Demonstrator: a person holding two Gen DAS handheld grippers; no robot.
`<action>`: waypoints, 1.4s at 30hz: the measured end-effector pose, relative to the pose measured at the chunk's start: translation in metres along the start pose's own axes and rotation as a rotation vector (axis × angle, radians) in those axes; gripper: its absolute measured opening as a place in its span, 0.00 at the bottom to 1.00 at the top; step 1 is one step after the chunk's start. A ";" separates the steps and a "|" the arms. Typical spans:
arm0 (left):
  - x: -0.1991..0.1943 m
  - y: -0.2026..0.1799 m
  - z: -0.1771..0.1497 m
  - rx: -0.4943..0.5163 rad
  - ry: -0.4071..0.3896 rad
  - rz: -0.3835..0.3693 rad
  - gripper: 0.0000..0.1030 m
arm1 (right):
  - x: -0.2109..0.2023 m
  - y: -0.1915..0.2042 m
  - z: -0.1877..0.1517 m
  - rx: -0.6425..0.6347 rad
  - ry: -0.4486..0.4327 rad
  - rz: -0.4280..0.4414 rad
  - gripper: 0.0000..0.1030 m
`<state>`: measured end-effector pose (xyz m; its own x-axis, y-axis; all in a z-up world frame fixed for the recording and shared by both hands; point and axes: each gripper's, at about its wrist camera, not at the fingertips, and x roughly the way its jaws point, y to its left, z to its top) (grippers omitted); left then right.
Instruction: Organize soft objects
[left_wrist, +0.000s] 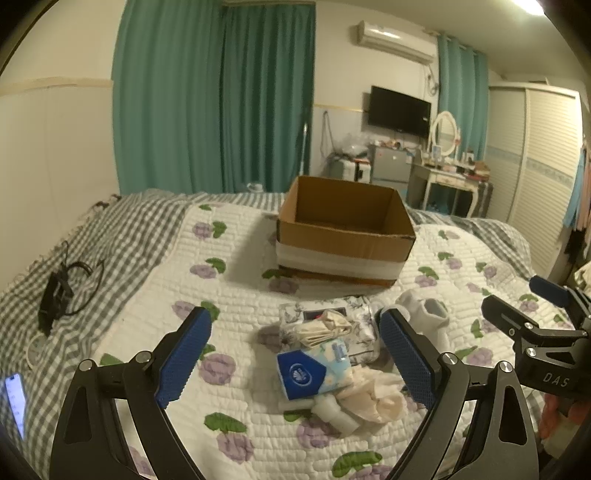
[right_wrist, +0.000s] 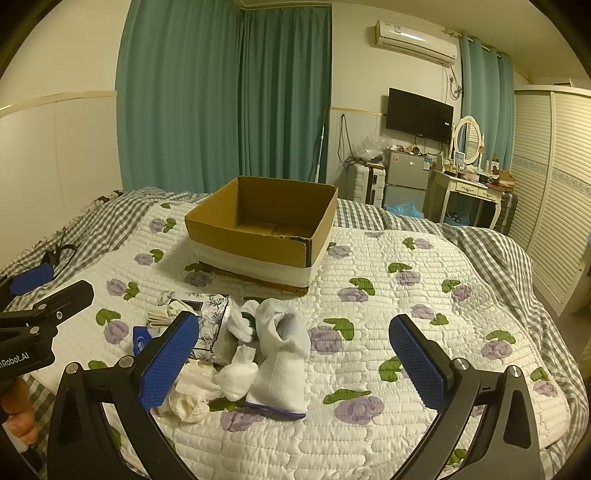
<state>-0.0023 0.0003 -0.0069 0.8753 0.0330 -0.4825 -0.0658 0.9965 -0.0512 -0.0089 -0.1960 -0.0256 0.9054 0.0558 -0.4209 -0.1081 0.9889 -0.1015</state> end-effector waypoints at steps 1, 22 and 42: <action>0.000 0.001 0.000 0.001 -0.001 -0.002 0.92 | 0.000 0.000 0.000 0.000 0.000 -0.001 1.00; 0.001 0.002 0.000 0.002 0.002 -0.002 0.92 | 0.002 -0.002 -0.005 -0.010 0.008 -0.002 1.00; 0.001 0.003 -0.003 0.001 0.006 -0.006 0.92 | 0.003 -0.001 -0.006 -0.025 0.019 -0.003 1.00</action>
<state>-0.0031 0.0028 -0.0096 0.8728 0.0270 -0.4873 -0.0606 0.9967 -0.0534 -0.0081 -0.1976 -0.0324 0.8980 0.0501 -0.4372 -0.1158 0.9854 -0.1249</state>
